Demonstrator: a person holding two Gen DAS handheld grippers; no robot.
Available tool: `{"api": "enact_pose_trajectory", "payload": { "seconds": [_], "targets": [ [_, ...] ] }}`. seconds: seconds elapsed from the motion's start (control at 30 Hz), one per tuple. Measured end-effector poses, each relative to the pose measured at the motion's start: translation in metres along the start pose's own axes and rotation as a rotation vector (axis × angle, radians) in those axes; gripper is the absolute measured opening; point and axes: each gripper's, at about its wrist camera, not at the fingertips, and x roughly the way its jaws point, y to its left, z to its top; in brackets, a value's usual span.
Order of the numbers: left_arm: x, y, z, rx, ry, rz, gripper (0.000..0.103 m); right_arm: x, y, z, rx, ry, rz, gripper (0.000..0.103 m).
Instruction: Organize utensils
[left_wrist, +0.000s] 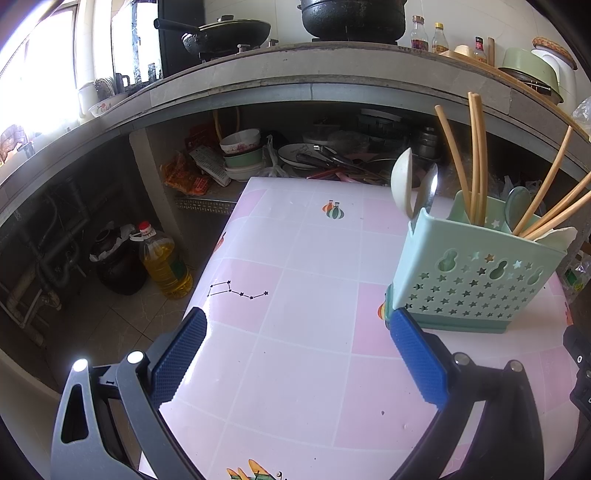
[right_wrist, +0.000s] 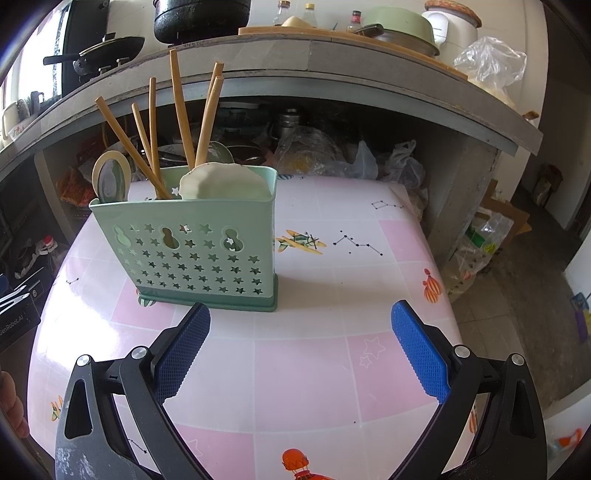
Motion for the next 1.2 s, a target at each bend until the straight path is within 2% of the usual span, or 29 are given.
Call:
{"api": "enact_pose_trajectory", "payload": {
  "seconds": [1.2],
  "targets": [
    [0.0002,-0.0008,-0.0005,0.000,0.001,0.000,0.097,-0.0008,0.0032,0.0018,0.002,-0.001,0.000,0.094]
  ]
}}
